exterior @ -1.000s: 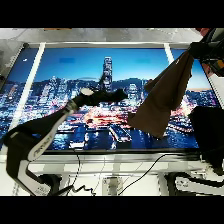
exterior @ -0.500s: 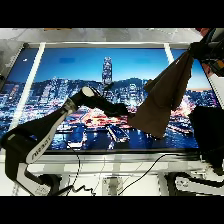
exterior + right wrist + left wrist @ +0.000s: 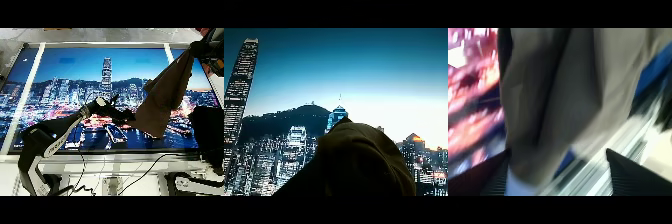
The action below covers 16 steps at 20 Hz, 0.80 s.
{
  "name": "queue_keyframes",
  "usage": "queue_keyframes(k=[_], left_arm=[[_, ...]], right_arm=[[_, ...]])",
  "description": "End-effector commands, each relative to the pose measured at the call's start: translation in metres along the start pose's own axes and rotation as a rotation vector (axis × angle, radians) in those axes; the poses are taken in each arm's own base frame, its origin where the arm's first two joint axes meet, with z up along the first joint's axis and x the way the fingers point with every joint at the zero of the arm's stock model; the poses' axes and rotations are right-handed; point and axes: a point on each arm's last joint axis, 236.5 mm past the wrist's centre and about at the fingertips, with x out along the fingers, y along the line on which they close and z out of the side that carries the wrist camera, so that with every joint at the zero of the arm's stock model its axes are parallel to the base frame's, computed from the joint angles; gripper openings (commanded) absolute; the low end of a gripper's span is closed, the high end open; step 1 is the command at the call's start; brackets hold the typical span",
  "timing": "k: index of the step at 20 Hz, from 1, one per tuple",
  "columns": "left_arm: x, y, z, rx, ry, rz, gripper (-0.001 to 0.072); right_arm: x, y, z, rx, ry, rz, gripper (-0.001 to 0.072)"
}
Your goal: Fold the clothes and pants, and hang the long-sleeved shirts on hangers.
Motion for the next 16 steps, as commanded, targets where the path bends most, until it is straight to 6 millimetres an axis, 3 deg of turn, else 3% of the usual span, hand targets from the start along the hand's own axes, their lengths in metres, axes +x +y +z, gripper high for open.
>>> queue_keyframes(k=[1, 5, 8, 10, 12, 13, 15, 16], left_arm=[[0.005, -0.005, 0.033, -0.087, -0.133, -0.056, 0.0361], [0.007, -0.007, 0.038, -0.011, -0.168, -0.049, 0.0017], [0.007, -0.009, 0.037, 0.078, -0.166, -0.044, 0.0014], [-0.003, -0.014, 0.041, 0.173, -0.174, -0.048, 0.0013], [-0.036, -0.028, 0.057, 0.285, -0.225, -0.065, 0.0013], [-0.064, -0.038, 0.071, 0.339, -0.276, -0.074, 0.0012], [-0.130, -0.056, 0.098, 0.421, -0.402, -0.072, 0.0011], [-0.172, -0.064, 0.110, 0.470, -0.477, -0.048, 0.0012]], right_arm=[[0.000, 0.000, 0.001, 0.000, -0.006, -0.001, 0.0017], [0.000, -0.001, 0.006, 0.000, -0.025, -0.004, 0.0017], [0.000, -0.001, 0.005, 0.000, -0.023, -0.004, 0.0017], [0.000, -0.001, 0.006, 0.000, -0.024, -0.004, 0.0017], [-0.002, 0.004, 0.007, 0.007, -0.031, 0.013, 0.0017], [-0.004, 0.009, 0.010, 0.015, -0.040, 0.036, 0.0017], [-0.013, 0.019, 0.018, 0.005, -0.072, 0.064, 0.0017], [-0.020, 0.018, 0.022, -0.013, -0.089, 0.052, 0.0017]])
